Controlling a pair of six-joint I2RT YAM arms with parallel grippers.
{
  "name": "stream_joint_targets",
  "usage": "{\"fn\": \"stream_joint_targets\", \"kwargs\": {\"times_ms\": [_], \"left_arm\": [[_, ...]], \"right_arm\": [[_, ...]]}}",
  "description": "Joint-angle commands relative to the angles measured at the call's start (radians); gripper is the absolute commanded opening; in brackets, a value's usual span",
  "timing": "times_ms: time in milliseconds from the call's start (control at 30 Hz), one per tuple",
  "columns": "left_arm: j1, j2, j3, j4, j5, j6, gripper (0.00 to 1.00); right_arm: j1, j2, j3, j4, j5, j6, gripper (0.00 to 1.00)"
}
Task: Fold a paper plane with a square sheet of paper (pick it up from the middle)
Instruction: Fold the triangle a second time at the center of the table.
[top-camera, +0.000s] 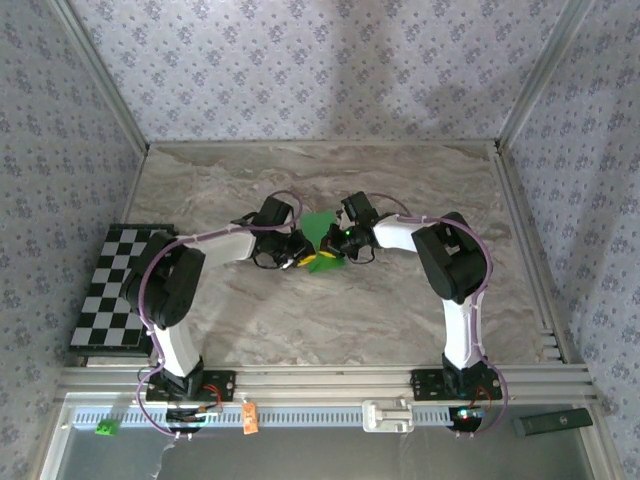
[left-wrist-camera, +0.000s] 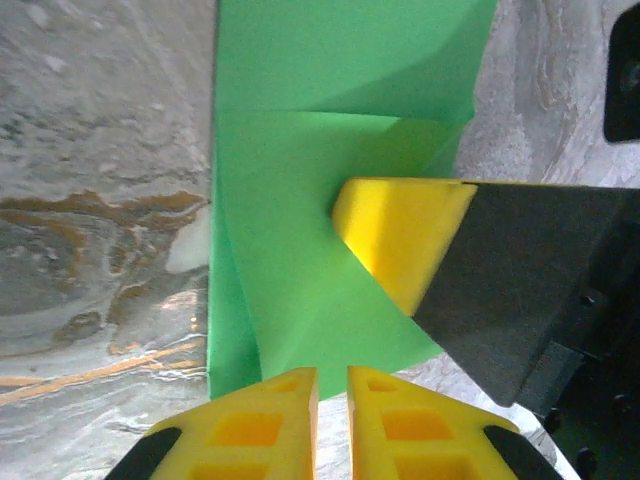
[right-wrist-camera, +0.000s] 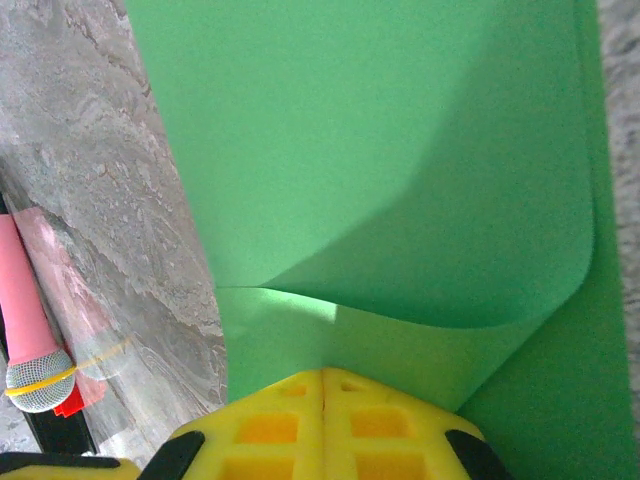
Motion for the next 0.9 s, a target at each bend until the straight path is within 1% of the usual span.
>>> {"fn": "stream_joint_targets", "kwargs": {"times_ms": [0,200,400,700,867], "left_arm": [[-0.007,-0.008,0.01,0.046,0.029,-0.037,0.16],[-0.017,0.032,0.026,0.04,0.041,-0.052,0.12],[-0.025,0.06,0.047,0.017,0.057,-0.033,0.08],[-0.031,0.095,0.062,-0.021,0.057,0.0,0.07],[-0.03,0.105,0.059,-0.039,0.035,0.012,0.07]], "right_arm": [[-0.007,0.058,-0.035,-0.115,0.145,0.012,0.01],[-0.009,0.06,-0.031,-0.128,0.15,0.018,0.01],[-0.011,0.062,-0.026,-0.135,0.149,0.02,0.01],[-0.012,0.069,-0.014,-0.151,0.148,0.021,0.01],[-0.013,0.073,-0.007,-0.162,0.149,0.018,0.01]]}}
